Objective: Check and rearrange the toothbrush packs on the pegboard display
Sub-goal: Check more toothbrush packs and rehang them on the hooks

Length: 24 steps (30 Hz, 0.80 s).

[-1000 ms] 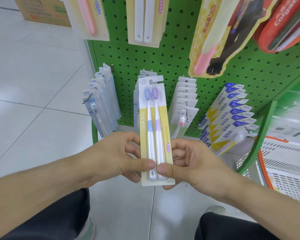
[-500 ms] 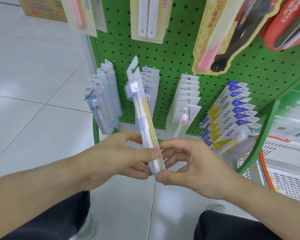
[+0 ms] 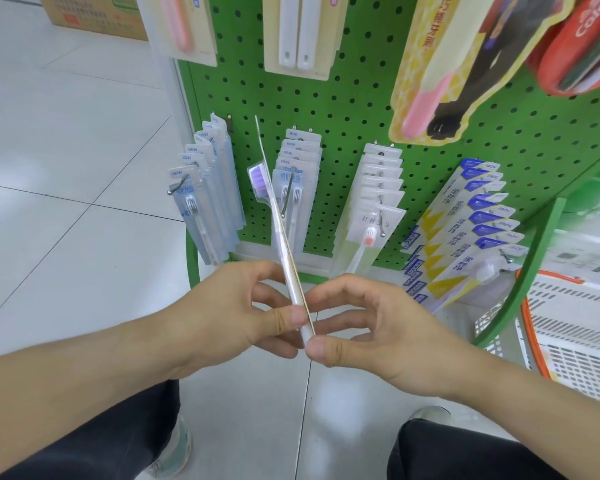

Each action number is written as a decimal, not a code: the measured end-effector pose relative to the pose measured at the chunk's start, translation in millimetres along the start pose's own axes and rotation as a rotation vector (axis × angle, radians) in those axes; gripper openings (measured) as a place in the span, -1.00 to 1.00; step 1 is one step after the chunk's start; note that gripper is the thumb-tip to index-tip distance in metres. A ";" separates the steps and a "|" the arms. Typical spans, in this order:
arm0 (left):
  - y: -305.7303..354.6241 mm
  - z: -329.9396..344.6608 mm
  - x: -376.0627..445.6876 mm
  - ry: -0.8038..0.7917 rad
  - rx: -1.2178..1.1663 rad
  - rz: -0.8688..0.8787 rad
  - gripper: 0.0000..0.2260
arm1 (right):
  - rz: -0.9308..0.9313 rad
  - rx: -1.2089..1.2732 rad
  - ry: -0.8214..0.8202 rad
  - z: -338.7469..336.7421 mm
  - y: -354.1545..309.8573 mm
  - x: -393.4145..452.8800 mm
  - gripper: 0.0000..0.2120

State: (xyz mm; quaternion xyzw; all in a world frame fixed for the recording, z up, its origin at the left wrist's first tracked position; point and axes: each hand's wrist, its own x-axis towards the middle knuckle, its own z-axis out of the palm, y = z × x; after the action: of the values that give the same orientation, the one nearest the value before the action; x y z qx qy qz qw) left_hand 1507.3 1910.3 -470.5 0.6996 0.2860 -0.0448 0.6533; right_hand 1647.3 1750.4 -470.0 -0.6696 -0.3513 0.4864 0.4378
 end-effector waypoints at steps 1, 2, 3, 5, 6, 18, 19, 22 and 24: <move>-0.9 0.3 -0.1 -0.003 0.003 0.003 -0.67 | 0.011 -0.004 0.004 0.4 0.5 0.1 -0.55; -1.4 0.8 -0.4 -0.013 0.008 0.006 -0.68 | 0.026 -0.010 0.012 0.6 1.1 0.7 -0.49; -1.8 0.8 -0.3 -0.031 0.017 0.011 -0.68 | 0.043 -0.026 0.021 0.2 2.1 1.5 -0.41; -0.8 0.6 -0.2 -0.078 0.053 0.008 -0.69 | 0.085 -0.092 0.032 -1.9 3.7 3.6 -0.25; 0.7 0.3 -0.4 -0.106 0.065 -0.009 -0.68 | 0.108 -0.120 0.027 -3.1 4.0 4.0 -0.20; -2.4 7.2 -4.2 -0.105 -0.051 -0.090 -0.67 | 0.180 -0.094 0.028 -2.7 2.3 8.6 -0.44; -2.9 7.6 -4.3 -0.102 -0.052 -0.096 -0.67 | 0.191 -0.098 0.015 -2.4 1.4 7.9 -0.45; -4.0 7.4 -3.8 -0.086 -0.068 -0.107 -0.75 | 0.228 -0.108 -0.042 -2.7 -0.1 5.8 -0.44; -5.2 6.6 -2.9 -0.086 -0.085 -0.123 -0.79 | 0.242 -0.130 -0.081 -2.2 -0.9 4.2 -0.41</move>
State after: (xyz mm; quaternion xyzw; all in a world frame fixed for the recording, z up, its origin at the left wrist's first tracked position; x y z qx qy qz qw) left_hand 1504.5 1903.0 -474.8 0.6499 0.3018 -0.1028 0.6899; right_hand 1650.6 1754.0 -470.4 -0.7139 -0.3160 0.5385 0.3169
